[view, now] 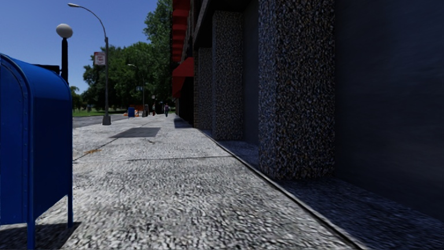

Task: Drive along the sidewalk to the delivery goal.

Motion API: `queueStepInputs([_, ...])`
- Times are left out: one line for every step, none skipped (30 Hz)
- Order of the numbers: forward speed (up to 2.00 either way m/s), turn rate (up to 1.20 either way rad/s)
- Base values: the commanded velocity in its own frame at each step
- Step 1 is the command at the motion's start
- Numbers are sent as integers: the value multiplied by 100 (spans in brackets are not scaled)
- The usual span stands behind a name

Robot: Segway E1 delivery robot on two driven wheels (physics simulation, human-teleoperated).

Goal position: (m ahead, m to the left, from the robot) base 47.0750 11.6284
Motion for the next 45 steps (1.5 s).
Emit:
queueStepInputs([200, 39])
queueStepInputs([200, 39])
queueStepInputs([200, 39])
queueStepInputs([200, 39])
queueStepInputs([200, 39])
queueStepInputs([200, 39])
queueStepInputs([200, 39])
queueStepInputs([200, 39])
queueStepInputs([200, 39])
queueStepInputs([200, 39])
queueStepInputs([200, 39])
queueStepInputs([200, 39])
queueStepInputs([200, 39])
queueStepInputs([200, 39])
queueStepInputs([200, 39])
queueStepInputs([200, 39])
queueStepInputs([200, 39])
queueStepInputs([200, 39])
queueStepInputs([200, 39])
queueStepInputs([200, 39])
queueStepInputs([200, 39])
queueStepInputs([200, 39])
queueStepInputs([200, 39])
queueStepInputs([200, 39])
queueStepInputs([200, 39])
queueStepInputs([200, 39])
queueStepInputs([200, 39])
queueStepInputs([200, 39])
queueStepInputs([200, 36])
queueStepInputs([200, 0])
queueStepInputs([200, 0])
queueStepInputs([200, 0])
queueStepInputs([200, 0])
queueStepInputs([200, 0])
queueStepInputs([200, 0])
queueStepInputs([200, 0])
queueStepInputs([200, 0])
queueStepInputs([200, 0])
queueStepInputs([200, 0])
queueStepInputs([200, 0])
queueStepInputs([200, 0])
queueStepInputs([200, 0])
queueStepInputs([200, 0])
queueStepInputs([200, 0])
queueStepInputs([200, 0])
